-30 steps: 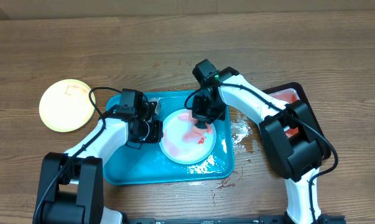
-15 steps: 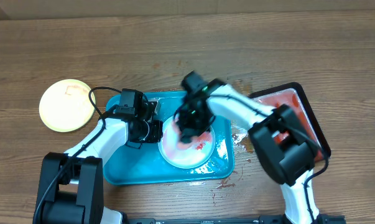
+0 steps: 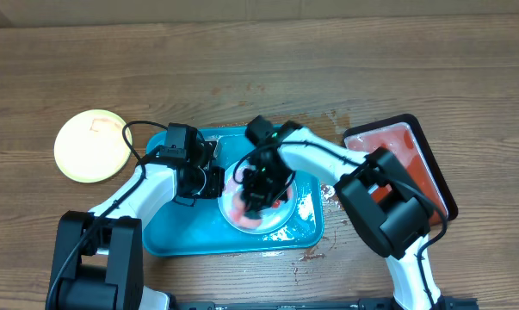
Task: Clean dirty plates on tray and stack at the side
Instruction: 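Bring the sponge with the right gripper onto the white plate, then scrub the white plate with the sponge, left gripper holding its rim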
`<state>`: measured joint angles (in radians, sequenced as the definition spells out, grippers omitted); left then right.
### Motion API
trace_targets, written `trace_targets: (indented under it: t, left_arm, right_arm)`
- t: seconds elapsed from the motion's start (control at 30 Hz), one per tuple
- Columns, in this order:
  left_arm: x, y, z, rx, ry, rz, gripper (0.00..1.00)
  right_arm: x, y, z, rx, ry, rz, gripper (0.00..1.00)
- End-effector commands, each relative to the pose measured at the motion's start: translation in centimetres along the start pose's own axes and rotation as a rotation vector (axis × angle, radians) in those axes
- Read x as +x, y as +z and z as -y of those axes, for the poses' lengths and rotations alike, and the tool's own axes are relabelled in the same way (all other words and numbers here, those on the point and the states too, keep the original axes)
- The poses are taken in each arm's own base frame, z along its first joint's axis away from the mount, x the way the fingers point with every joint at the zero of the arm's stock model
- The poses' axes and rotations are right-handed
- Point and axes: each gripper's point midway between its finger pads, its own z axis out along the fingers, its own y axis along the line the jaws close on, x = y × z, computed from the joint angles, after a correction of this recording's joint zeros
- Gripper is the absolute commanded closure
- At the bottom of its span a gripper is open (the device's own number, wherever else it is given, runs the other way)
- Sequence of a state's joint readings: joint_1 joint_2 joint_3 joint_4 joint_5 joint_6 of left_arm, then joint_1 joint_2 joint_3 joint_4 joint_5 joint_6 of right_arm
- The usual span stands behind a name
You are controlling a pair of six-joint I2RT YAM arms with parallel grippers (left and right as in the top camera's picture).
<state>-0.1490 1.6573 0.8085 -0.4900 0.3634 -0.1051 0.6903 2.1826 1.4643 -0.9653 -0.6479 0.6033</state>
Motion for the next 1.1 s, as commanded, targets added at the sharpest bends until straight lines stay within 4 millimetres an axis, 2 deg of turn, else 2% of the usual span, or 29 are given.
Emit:
trace_targets:
  t: [0.0,0.2,0.33,0.53,0.63,0.7,0.77,0.83,0.97,1.07]
  left_arm:
    - [0.2,0.4,-0.4,-0.006,-0.032,-0.011,0.96]
    - [0.2,0.4,-0.4,-0.006,-0.032,-0.011,0.96]
    - [0.3,0.4,-0.4,-0.006,-0.033,-0.011,0.96]
    - [0.3,0.4,-0.4,-0.006,-0.036,-0.011,0.95]
    - [0.3,0.4,-0.4,-0.006,-0.037,-0.012,0.95]
    - [0.3,0.4,-0.4,-0.006,-0.038,-0.012,0.96]
    - [0.3,0.4,-0.4,-0.006,-0.04,-0.011,0.96]
    - [0.3,0.4,-0.4,-0.006,-0.041,-0.011,0.96]
    - [0.3,0.4,-0.4,-0.006,-0.045,-0.013,0.96]
    - [0.3,0.4,-0.3,0.001,-0.045,-0.015,0.96]
  right_arm:
    - [-4.5,-1.6,8.0,0.321,0.121,0.17,0.96]
    - [-6.8,-6.3,10.6,0.561,0.102,0.324,0.96]
    - [-7.6,-8.2,12.2,0.725,0.078,0.417,0.96]
    - [-8.5,-10.0,12.7,0.885,0.03,0.529,0.96]
    - [-8.1,-8.4,11.4,0.843,-0.074,0.459,0.96]
    - [-7.1,-6.0,9.4,0.732,-0.178,0.359,0.96]
    - [-5.4,-3.1,6.5,0.577,-0.29,0.244,0.96]
    - [-3.7,-1.4,4.6,0.481,-0.309,0.18,0.96]
    - [-0.9,0.8,1.2,0.294,-0.319,0.071,0.96]
    - [-0.3,1.7,-0.7,0.219,-0.344,0.056,0.96]
